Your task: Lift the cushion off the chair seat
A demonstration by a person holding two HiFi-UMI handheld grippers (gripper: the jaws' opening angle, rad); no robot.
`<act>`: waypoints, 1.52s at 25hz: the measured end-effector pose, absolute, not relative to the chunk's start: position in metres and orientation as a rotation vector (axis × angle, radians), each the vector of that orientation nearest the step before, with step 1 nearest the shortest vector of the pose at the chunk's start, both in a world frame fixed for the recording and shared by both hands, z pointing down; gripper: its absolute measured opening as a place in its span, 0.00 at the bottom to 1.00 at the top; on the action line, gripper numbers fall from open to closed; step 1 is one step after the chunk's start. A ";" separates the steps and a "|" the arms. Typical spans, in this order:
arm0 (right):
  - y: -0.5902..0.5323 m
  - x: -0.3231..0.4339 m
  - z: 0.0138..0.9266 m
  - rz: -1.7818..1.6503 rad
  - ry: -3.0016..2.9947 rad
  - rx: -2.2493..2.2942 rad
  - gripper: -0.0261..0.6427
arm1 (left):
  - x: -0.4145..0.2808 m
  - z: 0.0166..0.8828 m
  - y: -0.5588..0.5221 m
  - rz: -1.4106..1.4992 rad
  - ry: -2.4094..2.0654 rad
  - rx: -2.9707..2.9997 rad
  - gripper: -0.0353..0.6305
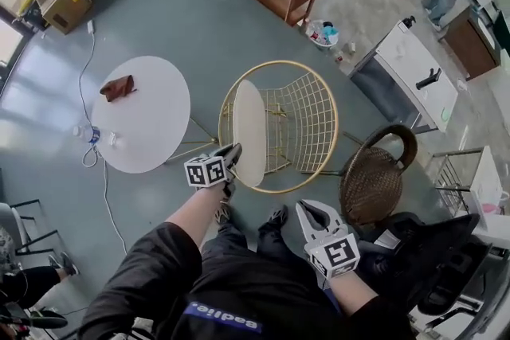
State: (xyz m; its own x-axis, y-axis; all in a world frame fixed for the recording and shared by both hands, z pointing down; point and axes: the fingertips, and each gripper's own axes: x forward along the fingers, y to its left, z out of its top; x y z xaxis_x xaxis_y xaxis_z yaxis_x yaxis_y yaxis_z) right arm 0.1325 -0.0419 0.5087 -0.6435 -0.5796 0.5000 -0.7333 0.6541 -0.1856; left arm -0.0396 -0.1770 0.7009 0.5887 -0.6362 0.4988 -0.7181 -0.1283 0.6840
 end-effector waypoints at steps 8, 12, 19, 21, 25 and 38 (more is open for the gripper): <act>-0.053 0.122 0.446 0.400 -2.580 1.113 0.08 | -0.034 0.578 -0.160 -0.107 -1.075 1.865 0.12; -0.061 0.111 0.418 0.366 -2.620 1.149 0.08 | -0.027 0.513 -0.147 -0.161 -1.035 1.958 0.12; -0.054 0.106 0.388 0.372 -2.684 1.194 0.08 | -0.017 0.428 -0.108 -0.261 -0.947 2.055 0.12; -0.052 0.101 0.380 0.366 -2.696 1.193 0.08 | -0.019 0.408 -0.099 -0.279 -0.931 2.084 0.12; -0.049 0.093 0.368 0.345 -2.711 1.184 0.08 | -0.024 0.381 -0.080 -0.292 -0.922 2.137 0.12; -0.042 0.072 0.359 0.277 -2.757 1.113 0.08 | -0.022 0.362 -0.048 -0.292 -0.919 2.256 0.12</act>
State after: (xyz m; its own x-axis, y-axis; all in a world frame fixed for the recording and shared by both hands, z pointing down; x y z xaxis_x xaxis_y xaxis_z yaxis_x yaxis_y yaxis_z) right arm 0.0723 -0.0416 0.3585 -0.7115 -0.6700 0.2117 -0.6987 0.7065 -0.1123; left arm -0.0224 -0.0478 0.3620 0.7260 -0.6863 0.0436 -0.5352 -0.5240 0.6626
